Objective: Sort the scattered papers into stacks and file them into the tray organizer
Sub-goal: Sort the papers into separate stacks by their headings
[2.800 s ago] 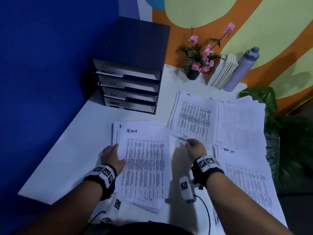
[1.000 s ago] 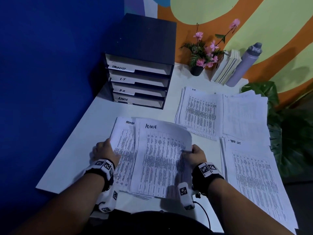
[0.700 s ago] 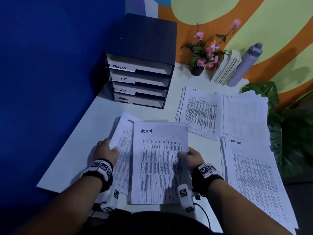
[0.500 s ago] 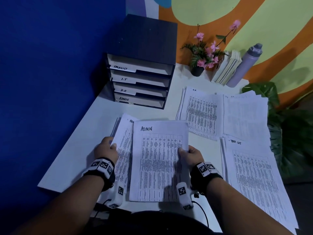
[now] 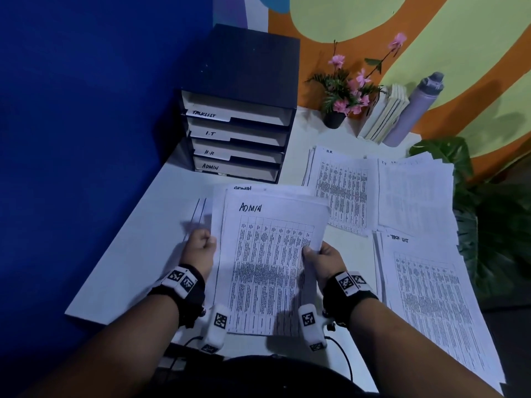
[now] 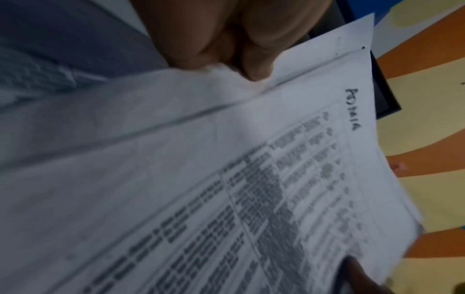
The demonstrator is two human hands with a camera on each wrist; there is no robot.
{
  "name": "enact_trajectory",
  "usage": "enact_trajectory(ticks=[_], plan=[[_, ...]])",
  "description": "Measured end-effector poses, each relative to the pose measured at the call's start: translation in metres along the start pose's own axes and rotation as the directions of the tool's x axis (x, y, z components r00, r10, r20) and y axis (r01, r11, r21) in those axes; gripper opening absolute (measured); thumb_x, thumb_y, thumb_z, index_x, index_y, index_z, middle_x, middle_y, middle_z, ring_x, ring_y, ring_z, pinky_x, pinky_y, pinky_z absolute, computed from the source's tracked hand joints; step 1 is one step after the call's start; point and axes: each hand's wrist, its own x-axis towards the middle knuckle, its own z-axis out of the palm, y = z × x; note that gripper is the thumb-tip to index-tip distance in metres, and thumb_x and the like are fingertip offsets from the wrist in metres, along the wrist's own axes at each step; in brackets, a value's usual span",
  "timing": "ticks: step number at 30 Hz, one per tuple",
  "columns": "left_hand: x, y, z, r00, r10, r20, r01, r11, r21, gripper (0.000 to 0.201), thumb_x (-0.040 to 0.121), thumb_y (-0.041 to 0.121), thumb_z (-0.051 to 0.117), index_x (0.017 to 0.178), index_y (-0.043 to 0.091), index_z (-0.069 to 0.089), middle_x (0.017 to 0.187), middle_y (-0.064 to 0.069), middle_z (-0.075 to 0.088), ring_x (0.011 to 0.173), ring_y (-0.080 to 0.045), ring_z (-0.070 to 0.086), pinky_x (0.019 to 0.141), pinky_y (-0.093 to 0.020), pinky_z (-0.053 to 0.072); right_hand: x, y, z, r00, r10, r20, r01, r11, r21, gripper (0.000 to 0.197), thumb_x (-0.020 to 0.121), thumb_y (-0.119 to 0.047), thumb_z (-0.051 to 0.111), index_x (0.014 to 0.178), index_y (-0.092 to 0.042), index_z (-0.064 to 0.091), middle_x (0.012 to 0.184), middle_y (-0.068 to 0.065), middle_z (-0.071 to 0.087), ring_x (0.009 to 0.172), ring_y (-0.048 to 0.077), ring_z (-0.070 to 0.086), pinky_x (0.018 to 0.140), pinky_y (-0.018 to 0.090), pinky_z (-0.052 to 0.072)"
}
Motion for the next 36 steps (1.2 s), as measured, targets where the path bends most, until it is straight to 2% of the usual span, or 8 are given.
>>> enact_trajectory(ticks=[3,6,9,11,15,20,26,36], plan=[[0.000,0.000,0.005,0.997,0.006,0.081,-0.012,0.997,0.079,0.008,0.097,0.017,0.049,0.096,0.013,0.056,0.080,-0.006,0.057,0.075,-0.020,0.051,0.064,-0.024,0.038,0.003,-0.002,0.001,0.998,-0.047,-0.036,0.044,0.997,-0.071,0.011,0.089,-0.011,0.063,0.079,-0.017,0.064,0.066,0.004,0.060,0.065,0.022,0.053,0.065,0.035,0.047],[0.009,-0.008,-0.008,1.000,0.021,0.014,-0.025,0.858,0.513,0.029,0.091,0.030,0.058,0.118,0.020,0.059,0.123,-0.006,0.055,0.113,-0.027,0.053,0.094,-0.031,0.042,0.001,-0.006,-0.004,0.983,-0.150,-0.106,0.111,0.944,-0.310,0.008,0.088,-0.010,0.059,0.091,-0.017,0.055,0.076,0.004,0.061,0.070,0.022,0.058,0.059,0.022,0.045],[0.016,-0.026,-0.021,0.998,-0.061,0.028,0.022,0.687,0.726,0.066,0.080,0.036,0.071,0.137,0.022,0.042,0.139,-0.010,0.042,0.129,-0.031,0.040,0.107,-0.041,0.036,0.002,-0.006,-0.011,0.976,-0.185,-0.111,0.121,0.895,-0.429,0.048,0.092,-0.008,0.054,0.135,-0.022,0.038,0.080,0.001,0.056,0.072,0.019,0.056,0.071,0.025,0.044],[0.020,-0.037,-0.024,0.996,-0.071,0.046,0.013,0.664,0.748,0.072,0.076,0.035,0.074,0.138,0.019,0.040,0.133,-0.011,0.048,0.124,-0.031,0.046,0.104,-0.041,0.039,0.005,-0.004,-0.016,0.986,-0.136,-0.100,0.072,0.874,-0.481,0.053,0.089,-0.004,0.054,0.137,-0.023,0.039,0.080,0.001,0.055,0.076,0.021,0.058,0.078,0.030,0.050],[0.023,-0.042,-0.024,0.998,-0.014,0.064,-0.034,0.729,0.684,0.049,0.076,0.025,0.071,0.121,0.017,0.053,0.114,-0.010,0.061,0.103,-0.029,0.058,0.090,-0.039,0.050,0.007,0.004,-0.020,0.986,-0.120,-0.118,0.041,0.853,-0.521,0.009,0.080,-0.005,0.055,0.089,-0.006,0.057,0.081,0.018,0.066,0.079,0.035,0.066,0.071,0.043,0.058],[0.020,-0.033,-0.024,0.994,-0.105,0.032,0.071,0.841,0.537,0.033,0.091,0.032,0.052,0.122,0.022,0.051,0.119,-0.006,0.059,0.105,-0.031,0.058,0.091,-0.035,0.046,-0.003,-0.002,-0.016,0.998,-0.015,-0.056,0.006,0.989,-0.151,0.012,0.084,0.001,0.057,0.092,-0.006,0.063,0.067,0.016,0.057,0.055,0.024,0.051,0.050,0.030,0.048],[0.014,-0.017,-0.021,0.991,-0.113,0.068,0.099,0.977,0.187,0.029,0.088,0.009,0.063,0.116,0.008,0.058,0.107,-0.008,0.064,0.098,-0.025,0.060,0.085,-0.030,0.044,-0.002,-0.005,-0.007,0.999,-0.025,0.022,0.026,0.999,-0.028,0.021,0.086,0.004,0.059,0.085,-0.015,0.067,0.066,0.008,0.056,0.062,0.019,0.047,0.063,0.031,0.040],[0.005,-0.011,-0.020,0.993,-0.094,0.071,0.096,0.995,-0.028,0.019,0.084,0.019,0.071,0.102,0.018,0.062,0.095,0.003,0.068,0.088,-0.018,0.064,0.082,-0.026,0.045,-0.010,-0.014,0.002,0.990,-0.140,-0.033,0.142,0.988,0.066,0.024,0.088,0.003,0.059,0.084,-0.019,0.067,0.072,0.009,0.057,0.067,0.020,0.050,0.064,0.033,0.043]])
